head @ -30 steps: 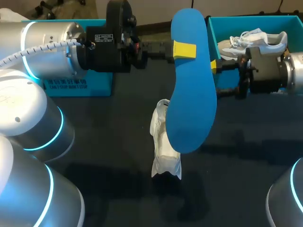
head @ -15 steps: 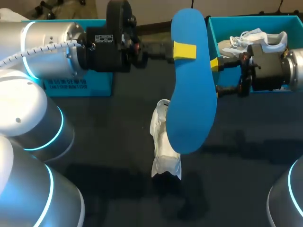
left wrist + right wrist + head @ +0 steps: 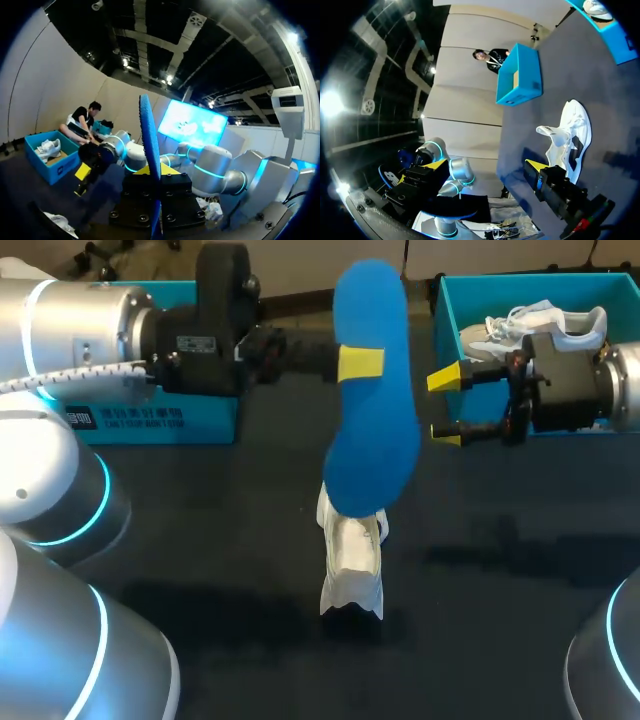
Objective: Take the shoe out of the shoebox, open the shoe tongue, remove and reinsert the insole, then place the shoe into the shoebox
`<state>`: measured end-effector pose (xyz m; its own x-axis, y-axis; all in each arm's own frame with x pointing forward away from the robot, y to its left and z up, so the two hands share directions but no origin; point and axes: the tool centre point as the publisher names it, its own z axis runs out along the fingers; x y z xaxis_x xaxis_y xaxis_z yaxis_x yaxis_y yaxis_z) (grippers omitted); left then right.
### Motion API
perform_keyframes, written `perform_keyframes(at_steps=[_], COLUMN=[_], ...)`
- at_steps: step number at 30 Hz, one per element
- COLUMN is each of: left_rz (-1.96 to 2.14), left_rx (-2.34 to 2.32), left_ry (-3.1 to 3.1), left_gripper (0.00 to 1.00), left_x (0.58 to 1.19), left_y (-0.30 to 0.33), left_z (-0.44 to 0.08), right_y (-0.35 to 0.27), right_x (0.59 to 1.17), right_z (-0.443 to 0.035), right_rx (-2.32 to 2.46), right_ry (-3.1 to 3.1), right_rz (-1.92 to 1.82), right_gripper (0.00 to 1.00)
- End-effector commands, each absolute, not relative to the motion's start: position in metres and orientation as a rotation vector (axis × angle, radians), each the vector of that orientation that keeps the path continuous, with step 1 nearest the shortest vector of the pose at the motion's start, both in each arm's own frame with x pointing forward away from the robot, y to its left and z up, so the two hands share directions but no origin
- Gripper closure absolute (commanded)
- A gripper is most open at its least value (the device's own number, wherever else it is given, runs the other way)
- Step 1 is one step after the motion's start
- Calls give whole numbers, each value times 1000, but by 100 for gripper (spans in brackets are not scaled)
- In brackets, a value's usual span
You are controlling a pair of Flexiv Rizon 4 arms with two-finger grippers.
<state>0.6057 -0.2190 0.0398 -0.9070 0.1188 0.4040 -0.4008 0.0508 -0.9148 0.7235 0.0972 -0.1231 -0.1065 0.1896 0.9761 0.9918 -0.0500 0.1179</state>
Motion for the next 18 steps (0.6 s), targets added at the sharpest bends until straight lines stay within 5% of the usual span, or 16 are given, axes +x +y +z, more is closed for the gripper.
perform_keyframes(at_steps=[1,18], left_rz=[2034,2424], left_rx=[-67,-861], left_ry=[-2255,-2367], left_gripper=[100,100], left_x=[612,642], left_y=[-187,-190], left_z=[25,-8], right_y=[99,99], right_x=[723,723], right_z=[-123,-123], right_rx=[-1340,-1340], right_ry=[-1403,-1403], right_rz=[-1246,-1246], right_gripper=[0,0])
